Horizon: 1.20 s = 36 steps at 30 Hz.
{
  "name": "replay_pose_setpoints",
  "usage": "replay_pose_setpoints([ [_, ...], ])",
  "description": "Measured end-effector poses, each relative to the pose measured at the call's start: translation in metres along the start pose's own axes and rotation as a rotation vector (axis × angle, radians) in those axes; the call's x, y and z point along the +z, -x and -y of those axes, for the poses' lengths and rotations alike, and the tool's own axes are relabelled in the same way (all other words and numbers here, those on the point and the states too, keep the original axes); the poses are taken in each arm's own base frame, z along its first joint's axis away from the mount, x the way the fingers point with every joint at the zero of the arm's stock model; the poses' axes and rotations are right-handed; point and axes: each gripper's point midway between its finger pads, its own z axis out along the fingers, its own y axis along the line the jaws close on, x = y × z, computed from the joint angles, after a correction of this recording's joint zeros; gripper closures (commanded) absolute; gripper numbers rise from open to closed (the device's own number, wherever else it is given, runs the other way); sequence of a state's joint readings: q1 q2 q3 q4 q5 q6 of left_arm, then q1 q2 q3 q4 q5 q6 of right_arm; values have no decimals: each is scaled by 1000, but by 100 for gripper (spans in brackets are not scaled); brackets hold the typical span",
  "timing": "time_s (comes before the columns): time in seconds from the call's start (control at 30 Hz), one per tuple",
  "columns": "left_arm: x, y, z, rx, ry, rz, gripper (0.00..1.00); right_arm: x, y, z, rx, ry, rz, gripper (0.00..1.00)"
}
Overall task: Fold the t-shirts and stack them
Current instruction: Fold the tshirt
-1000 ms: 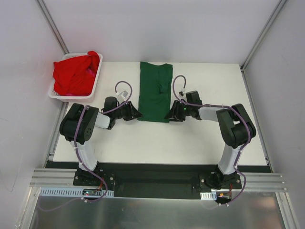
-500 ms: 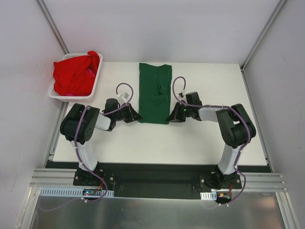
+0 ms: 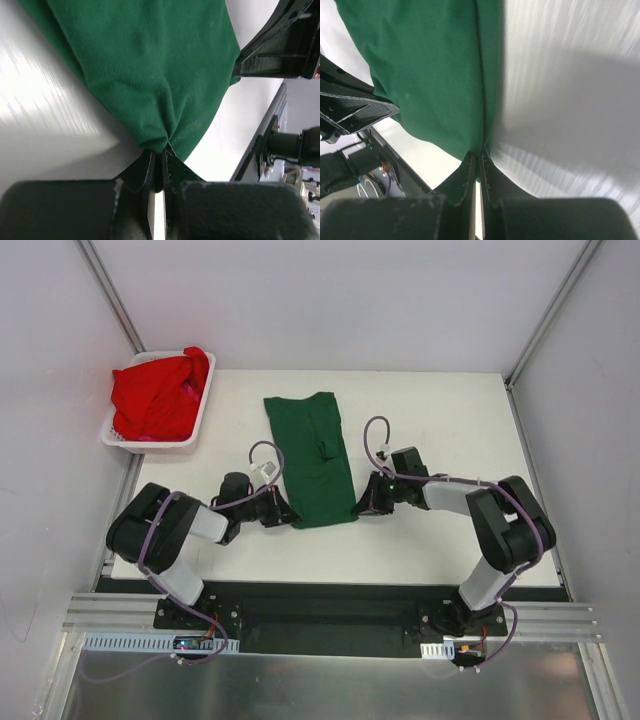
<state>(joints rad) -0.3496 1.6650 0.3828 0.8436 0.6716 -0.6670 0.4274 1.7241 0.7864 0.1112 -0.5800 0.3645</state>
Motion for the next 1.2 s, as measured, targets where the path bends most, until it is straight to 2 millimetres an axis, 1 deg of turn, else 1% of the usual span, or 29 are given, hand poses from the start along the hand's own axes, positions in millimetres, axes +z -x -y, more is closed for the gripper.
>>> replay_pose_setpoints([
  [0.13, -14, -25, 9, -2, -5, -30, 100, -13, -24, -9, -28, -7, -21, 99],
  [0.27, -28, -42, 17, -4, -6, -43, 100, -31, -44, -20, -77, -12, -27, 99],
  [0.33, -35, -45, 20, -2, -1, -38, 100, -40, -53, -25, -100, -12, -26, 99],
  [0.5, -48, -43, 34, 35, -14, -14, 100, -58, -74, -31, -143, -25, -37, 99],
  [0.73, -58, -50, 37, 40, 6, -27, 100, -68, -99, -30, -178, -49, -71, 99],
  [0.83, -61, -52, 39, 37, 9, -31, 100, -70, -105, -30, -183, -55, -76, 99],
  [0.97, -67, -52, 43, 40, 9, -30, 100, -77, -104, -36, -195, -46, -54, 99],
  [1.03, -69, -48, 49, 44, 5, -26, 100, -82, -103, -40, -199, -47, -45, 99],
  [1.2, -74, -30, 70, 76, -14, -2, 100, -97, -92, -55, -214, -51, -5, 99],
])
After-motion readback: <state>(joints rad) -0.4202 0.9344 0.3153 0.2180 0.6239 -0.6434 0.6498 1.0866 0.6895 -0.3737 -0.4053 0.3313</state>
